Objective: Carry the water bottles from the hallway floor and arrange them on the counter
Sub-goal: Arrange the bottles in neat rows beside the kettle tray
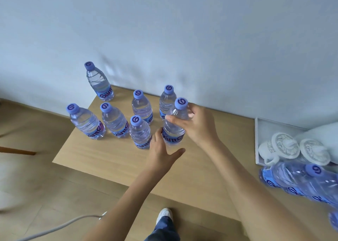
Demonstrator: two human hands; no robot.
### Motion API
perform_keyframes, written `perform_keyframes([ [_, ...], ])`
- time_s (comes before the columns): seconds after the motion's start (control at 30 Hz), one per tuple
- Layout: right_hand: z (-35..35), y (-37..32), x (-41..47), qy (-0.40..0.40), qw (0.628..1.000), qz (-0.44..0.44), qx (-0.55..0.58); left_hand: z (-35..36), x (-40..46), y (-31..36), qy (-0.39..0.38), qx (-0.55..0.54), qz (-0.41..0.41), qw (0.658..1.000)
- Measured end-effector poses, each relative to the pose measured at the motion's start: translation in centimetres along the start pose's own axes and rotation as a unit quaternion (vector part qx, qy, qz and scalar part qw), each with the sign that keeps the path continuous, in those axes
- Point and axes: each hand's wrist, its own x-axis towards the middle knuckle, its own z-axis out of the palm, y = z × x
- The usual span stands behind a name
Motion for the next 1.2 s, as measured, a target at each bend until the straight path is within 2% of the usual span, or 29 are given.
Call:
perform_keyframes([
  [0.1,-2.5,-2.4,-0.6,0.042,0.999,-0.002,-0.034,0.4,0.6,2.9,0.038,-0.038,0.028,0.998],
  [0.23,-5.0,-5.2,-1.8,0.104,0.992,0.001,-0.071,0.6,0.7,6.7,0.093,-0.142,0.035,0.985],
  [0.37,-7.1,-7.1,-2.8,0.136,0.98,-0.004,-0.142,0.5,0.2,9.6,0.066,-0.199,0.057,0.976],
  [0.43,-8.1,-7.7,-3.0,0.122,0.981,-0.002,-0.148,0.0,0.0,10.9,0.042,-0.204,0.078,0.975],
  [0.57,-10.7,-8.5,-3.2,0.029,0.996,-0.058,0.053,-1.3,-0.2,13.2,-0.064,-0.218,0.095,0.969],
  [0.77,-13.5,-8.8,-2.2,-0.086,0.961,-0.112,0.237,-3.9,-0.5,16.1,-0.201,-0.245,0.117,0.941],
  [0.87,-13.7,-9.1,-2.1,-0.1,0.942,-0.11,0.299,-4.4,-0.6,16.8,-0.243,-0.248,0.111,0.931],
  [0.93,-13.2,-9.3,-2.1,-0.065,0.936,-0.093,0.332,-4.4,-0.6,17.0,-0.251,-0.254,0.107,0.928],
  [1.03,-12.3,-9.4,-2.3,0.017,0.946,-0.084,0.313,-4.2,-0.6,17.1,-0.237,-0.257,0.101,0.932],
  [1.2,-10.9,-9.8,-2.5,0.172,0.953,-0.055,0.243,-2.4,-1.4,16.9,-0.117,-0.237,0.091,0.96],
])
